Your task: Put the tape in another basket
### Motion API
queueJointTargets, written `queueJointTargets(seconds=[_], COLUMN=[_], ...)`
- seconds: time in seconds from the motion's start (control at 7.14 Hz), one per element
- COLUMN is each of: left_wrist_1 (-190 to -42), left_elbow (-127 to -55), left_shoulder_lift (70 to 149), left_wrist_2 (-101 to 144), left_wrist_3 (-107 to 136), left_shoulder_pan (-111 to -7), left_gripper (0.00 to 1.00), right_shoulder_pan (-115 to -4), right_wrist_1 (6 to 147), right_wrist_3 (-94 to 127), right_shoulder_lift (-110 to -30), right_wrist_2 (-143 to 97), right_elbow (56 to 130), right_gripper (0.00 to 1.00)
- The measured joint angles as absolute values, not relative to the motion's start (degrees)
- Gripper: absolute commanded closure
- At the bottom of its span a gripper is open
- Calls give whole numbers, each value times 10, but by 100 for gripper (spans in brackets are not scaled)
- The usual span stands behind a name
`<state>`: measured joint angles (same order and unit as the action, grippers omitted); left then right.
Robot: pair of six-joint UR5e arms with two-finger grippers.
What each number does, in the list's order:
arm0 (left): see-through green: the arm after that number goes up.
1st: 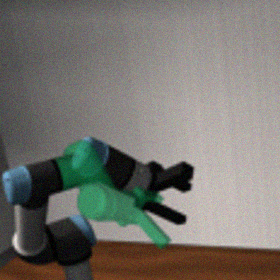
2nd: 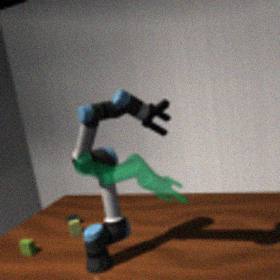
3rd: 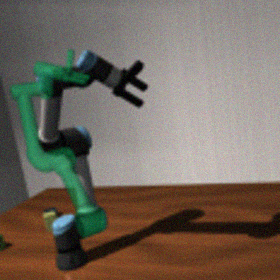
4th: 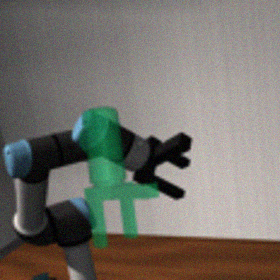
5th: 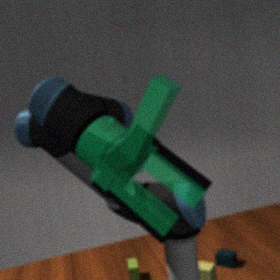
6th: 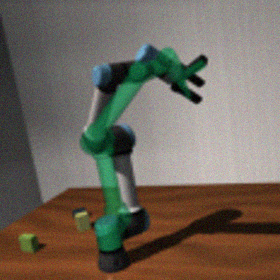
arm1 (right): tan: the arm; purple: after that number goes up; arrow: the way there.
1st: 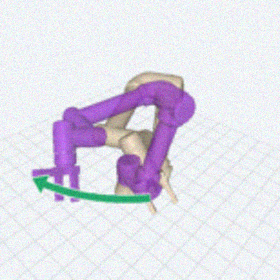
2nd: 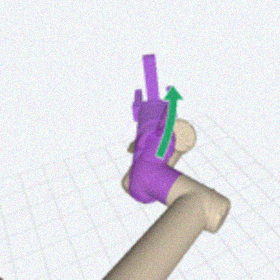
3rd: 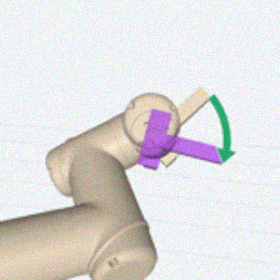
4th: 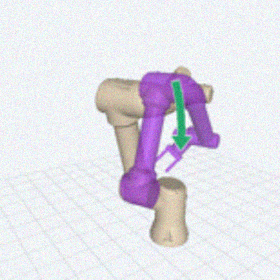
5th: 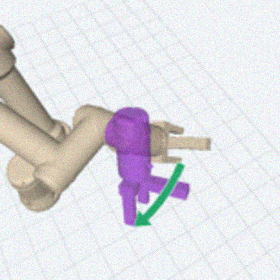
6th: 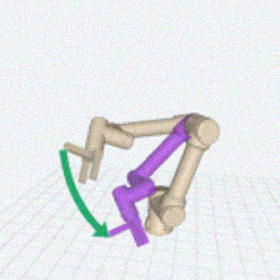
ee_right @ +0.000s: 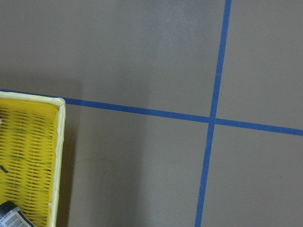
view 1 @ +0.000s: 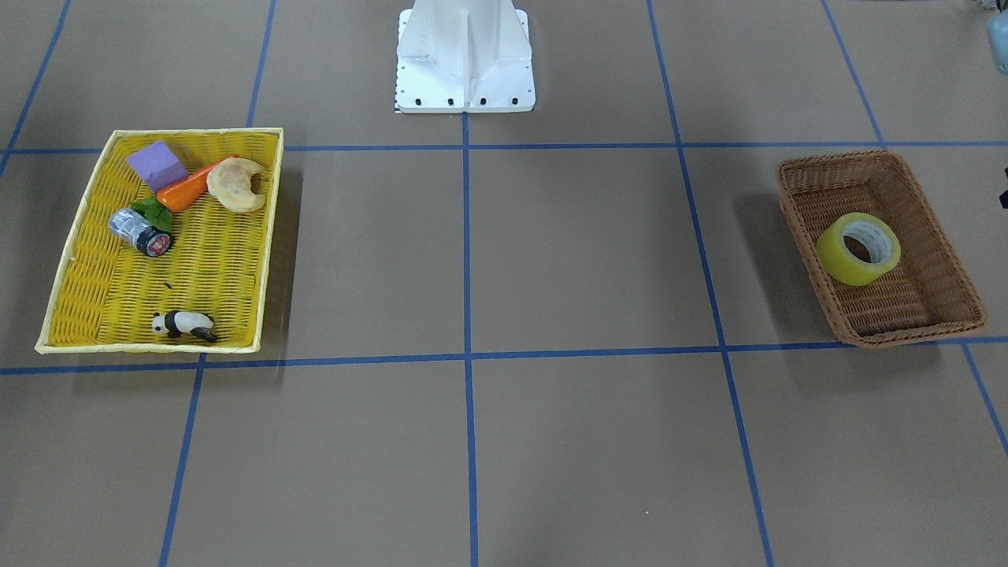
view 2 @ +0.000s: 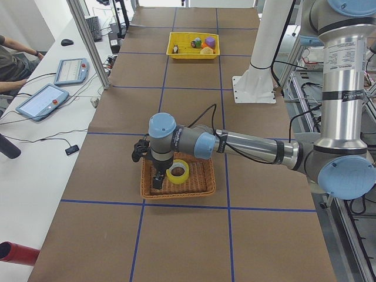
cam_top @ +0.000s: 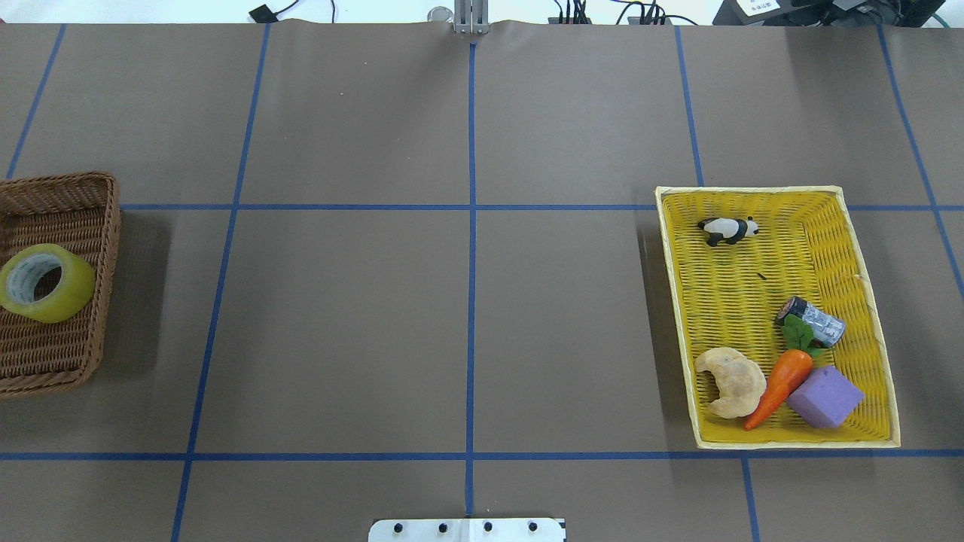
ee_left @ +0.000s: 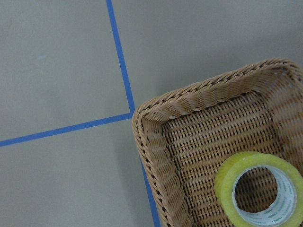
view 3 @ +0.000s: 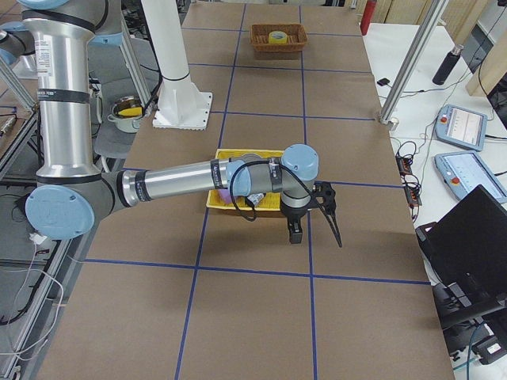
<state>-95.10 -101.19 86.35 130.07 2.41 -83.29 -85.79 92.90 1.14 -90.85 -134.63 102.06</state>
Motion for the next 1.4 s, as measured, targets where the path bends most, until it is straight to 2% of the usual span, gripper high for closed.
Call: queueJointTargets(seconds=[0.7,1.4], left_wrist_1=[-944,-944], left_elbow=[-1059,-1052], left_shoulder_lift=[864,864], left_wrist_2=[1309,1339], left_wrist_3=[79,79], left_shoulder_pan=[-833,-830], left_gripper=[2,2], right_shoulder_pan=[-845,-835], right_wrist_1=[927,929], right_wrist_3=[2,5], right_shoulder_lift=[-914,-914], right_wrist_2=[-1316,-1338], right_elbow=[1024,1032], right_gripper=[0,0])
